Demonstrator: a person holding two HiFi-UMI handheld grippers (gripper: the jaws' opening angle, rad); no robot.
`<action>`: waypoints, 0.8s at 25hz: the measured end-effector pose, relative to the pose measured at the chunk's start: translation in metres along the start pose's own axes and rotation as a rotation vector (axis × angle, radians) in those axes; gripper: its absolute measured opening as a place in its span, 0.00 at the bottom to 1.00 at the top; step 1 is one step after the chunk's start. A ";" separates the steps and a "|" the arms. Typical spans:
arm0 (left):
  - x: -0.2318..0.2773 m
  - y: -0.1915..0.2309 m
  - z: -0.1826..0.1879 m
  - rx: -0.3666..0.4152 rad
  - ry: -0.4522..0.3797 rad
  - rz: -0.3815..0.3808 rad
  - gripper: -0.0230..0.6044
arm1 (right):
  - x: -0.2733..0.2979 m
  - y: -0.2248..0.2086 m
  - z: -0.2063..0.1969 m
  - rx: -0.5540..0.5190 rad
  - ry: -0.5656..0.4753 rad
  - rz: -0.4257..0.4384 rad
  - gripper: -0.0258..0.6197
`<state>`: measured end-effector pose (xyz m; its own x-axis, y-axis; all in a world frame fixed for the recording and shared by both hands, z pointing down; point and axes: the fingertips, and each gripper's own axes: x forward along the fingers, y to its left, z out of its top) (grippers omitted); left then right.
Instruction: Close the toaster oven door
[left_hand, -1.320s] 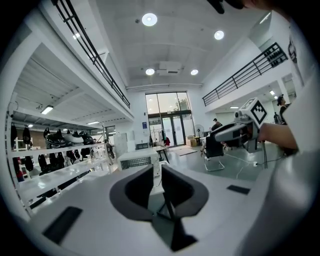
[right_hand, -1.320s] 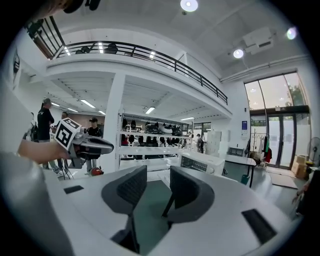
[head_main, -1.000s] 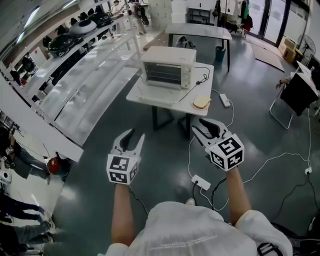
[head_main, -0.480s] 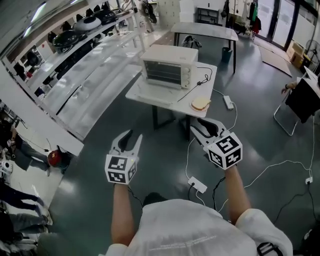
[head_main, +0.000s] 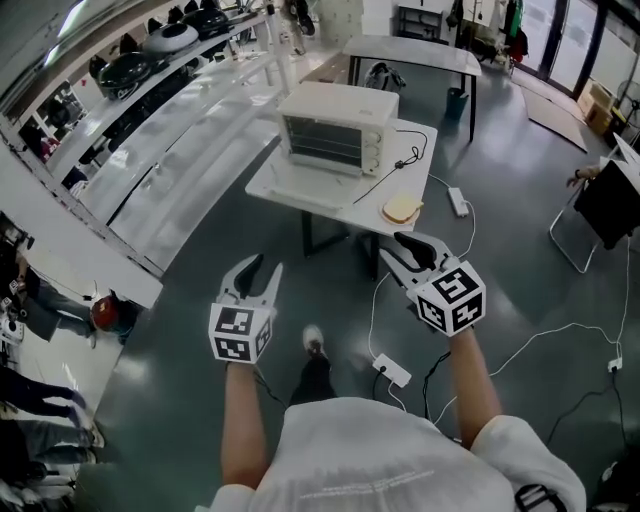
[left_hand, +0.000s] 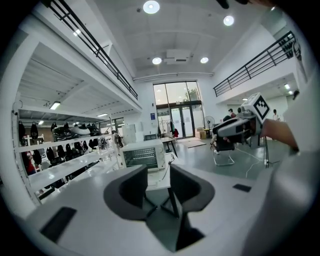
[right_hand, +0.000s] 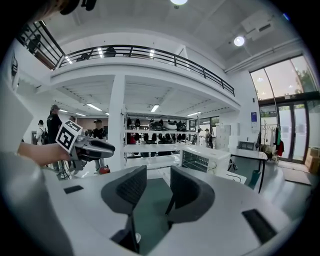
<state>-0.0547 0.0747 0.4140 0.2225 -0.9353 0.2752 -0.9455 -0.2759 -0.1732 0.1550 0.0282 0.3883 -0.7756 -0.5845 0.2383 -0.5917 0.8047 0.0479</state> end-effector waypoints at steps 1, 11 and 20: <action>0.009 0.004 -0.001 0.001 0.002 -0.007 0.27 | 0.007 -0.005 -0.002 0.005 0.008 -0.004 0.26; 0.123 0.104 -0.008 -0.025 0.009 -0.053 0.27 | 0.123 -0.064 0.004 0.010 0.085 -0.062 0.26; 0.208 0.193 -0.003 -0.046 0.022 -0.106 0.27 | 0.229 -0.104 0.014 0.062 0.156 -0.102 0.26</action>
<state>-0.1916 -0.1722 0.4411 0.3173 -0.8960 0.3107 -0.9268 -0.3624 -0.0985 0.0360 -0.1909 0.4244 -0.6703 -0.6356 0.3831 -0.6817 0.7314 0.0206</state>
